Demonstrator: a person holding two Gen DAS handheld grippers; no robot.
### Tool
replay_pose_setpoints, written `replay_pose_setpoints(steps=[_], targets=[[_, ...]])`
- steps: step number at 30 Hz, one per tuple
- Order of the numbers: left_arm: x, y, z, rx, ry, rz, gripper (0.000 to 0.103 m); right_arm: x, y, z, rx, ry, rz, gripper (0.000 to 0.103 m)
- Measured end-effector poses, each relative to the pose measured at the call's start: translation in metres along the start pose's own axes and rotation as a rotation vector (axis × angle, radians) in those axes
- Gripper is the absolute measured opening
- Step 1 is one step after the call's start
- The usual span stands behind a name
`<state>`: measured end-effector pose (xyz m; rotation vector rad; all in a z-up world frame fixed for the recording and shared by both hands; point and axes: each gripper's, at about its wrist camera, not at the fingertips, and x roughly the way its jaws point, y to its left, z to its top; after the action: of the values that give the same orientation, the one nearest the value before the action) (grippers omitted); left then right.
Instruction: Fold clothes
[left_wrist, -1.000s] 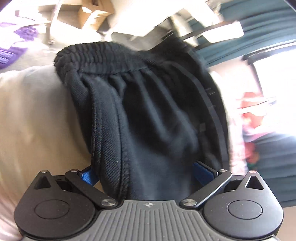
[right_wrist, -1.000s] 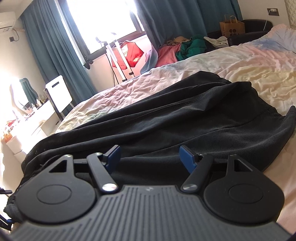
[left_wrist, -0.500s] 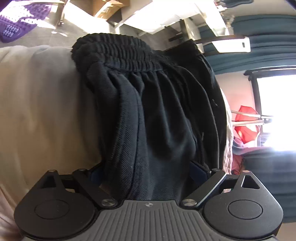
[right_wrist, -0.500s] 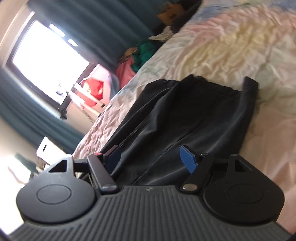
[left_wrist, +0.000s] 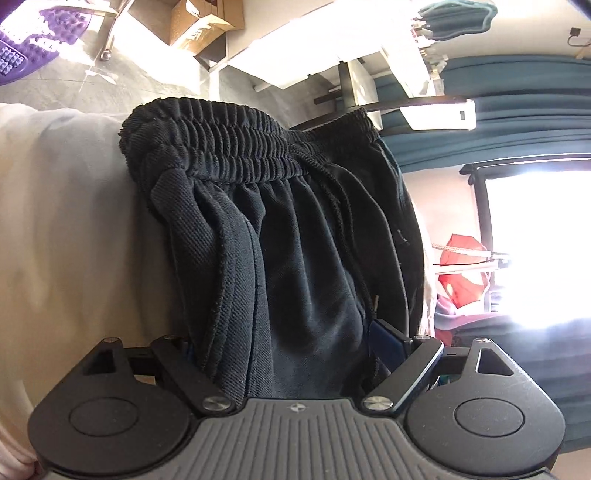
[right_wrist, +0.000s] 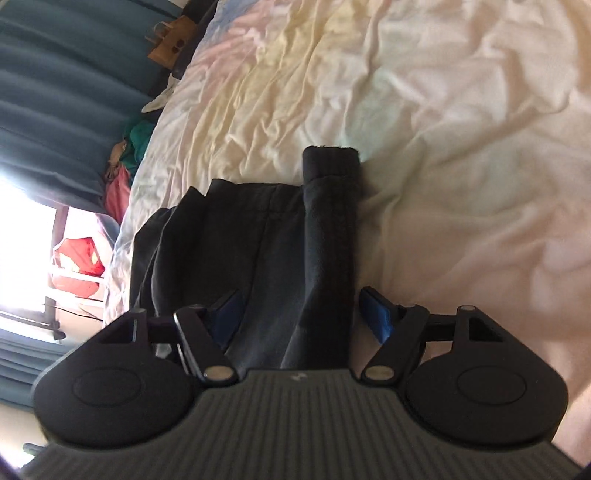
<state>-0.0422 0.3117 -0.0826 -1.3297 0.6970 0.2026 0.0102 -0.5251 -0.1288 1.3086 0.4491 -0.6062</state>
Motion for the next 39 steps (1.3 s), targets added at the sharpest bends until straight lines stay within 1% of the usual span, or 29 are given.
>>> replay_pose_setpoints(steps=[2,3,4,5,6,7,10,12,13,15,16,17,19,20,21,22,24,26,28,30,31,32,33,34,35,36,37,38,39], targets=[[0.002,0.002,-0.001,-0.015,0.008,0.000,0.087,0.006,0.003,-0.002,0.003,0.000,0.052,0.054],[0.003,0.003,-0.001,-0.022,0.012,-0.001,0.087,0.004,0.003,-0.003,0.033,-0.006,0.112,0.050],[0.004,0.003,-0.001,-0.029,0.015,-0.001,0.088,0.002,0.004,-0.004,0.053,-0.013,0.164,0.049],[0.005,0.004,-0.001,-0.036,0.019,-0.001,0.088,0.000,0.007,-0.005,0.045,-0.025,0.185,0.050],[0.006,0.005,-0.002,-0.044,0.023,-0.001,0.088,-0.001,0.012,-0.005,0.018,-0.033,0.180,0.049],[0.007,0.006,-0.002,-0.051,0.027,-0.001,0.088,0.000,0.016,-0.006,-0.016,-0.031,0.153,0.049],[0.010,0.009,-0.003,-0.073,0.039,-0.002,0.086,0.011,0.020,-0.007,-0.082,0.017,0.027,0.049],[0.012,0.012,-0.002,-0.086,0.049,0.024,0.086,0.021,0.010,-0.009,-0.036,0.069,-0.009,0.049],[0.012,0.013,-0.002,-0.085,0.051,0.041,0.083,0.024,0.005,-0.009,-0.011,0.092,-0.018,0.047],[0.014,0.014,-0.002,-0.075,0.052,0.074,0.080,0.025,0.004,-0.009,-0.004,0.090,-0.010,0.047],[0.011,0.015,-0.004,-0.067,0.051,0.078,0.079,0.023,0.005,-0.009,-0.008,0.083,0.001,0.049],[0.010,0.014,-0.004,-0.055,0.050,0.076,0.078,0.022,0.007,-0.010,-0.005,0.077,0.032,0.049],[0.009,0.009,-0.002,-0.024,0.034,0.026,0.076,0.019,0.011,-0.011,0.003,0.065,0.118,0.049],[0.006,0.007,-0.001,-0.017,0.016,-0.030,0.075,0.017,0.013,-0.012,0.001,0.056,0.152,0.050],[0.002,0.006,-0.001,-0.017,0.002,-0.093,0.076,0.015,0.017,-0.012,-0.012,0.045,0.169,0.050],[-0.001,0.005,-0.001,-0.015,-0.001,-0.137,0.077,0.013,0.021,-0.011,-0.026,0.033,0.185,0.050],[-0.003,0.003,-0.004,-0.002,0.000,-0.158,0.079,0.012,0.026,-0.012,-0.047,0.020,0.189,0.050],[0.003,0.005,-0.005,0.001,0.025,-0.101,0.079,0.015,0.026,-0.011,-0.053,0.024,0.149,0.050],[0.019,0.010,0.000,-0.041,0.071,-0.018,0.076,0.020,0.021,-0.010,-0.021,0.034,0.127,0.049],[0.027,0.017,0.005,-0.092,0.100,0.018,0.071,0.023,0.017,-0.008,-0.010,0.038,0.101,0.049],[0.030,0.019,0.007,-0.106,0.098,0.028,0.069,0.024,0.016,-0.007,-0.012,0.036,0.086,0.049],[0.033,0.019,0.009,-0.107,0.093,0.031,0.068,0.024,0.016,-0.007,-0.020,0.030,0.075,0.049],[0.036,0.018,0.010,-0.106,0.090,0.033,0.068,0.025,0.015,-0.006,-0.026,0.023,0.067,0.046],[0.038,0.016,0.011,-0.095,0.083,0.041,0.068,0.025,0.015,-0.006,-0.032,0.016,0.058,0.036],[0.039,0.014,0.012,-0.081,0.074,0.056,0.064,0.026,0.013,-0.006,-0.038,0.011,0.046,0.032],[0.039,0.013,0.012,-0.067,0.064,0.072,0.060,0.026,0.013,-0.007,-0.046,0.008,0.035,0.024],[0.039,0.011,0.012,-0.054,0.053,0.088,0.049,0.027,0.013,-0.007,-0.056,0.004,0.024,0.013],[0.039,0.011,0.012,-0.044,0.045,0.101,0.040,0.027,0.012,-0.008,-0.070,-0.003,0.007,0.009],[0.040,0.012,0.013,-0.047,0.038,0.108,0.034,0.026,0.011,-0.010,-0.082,-0.013,-0.007,0.007]])
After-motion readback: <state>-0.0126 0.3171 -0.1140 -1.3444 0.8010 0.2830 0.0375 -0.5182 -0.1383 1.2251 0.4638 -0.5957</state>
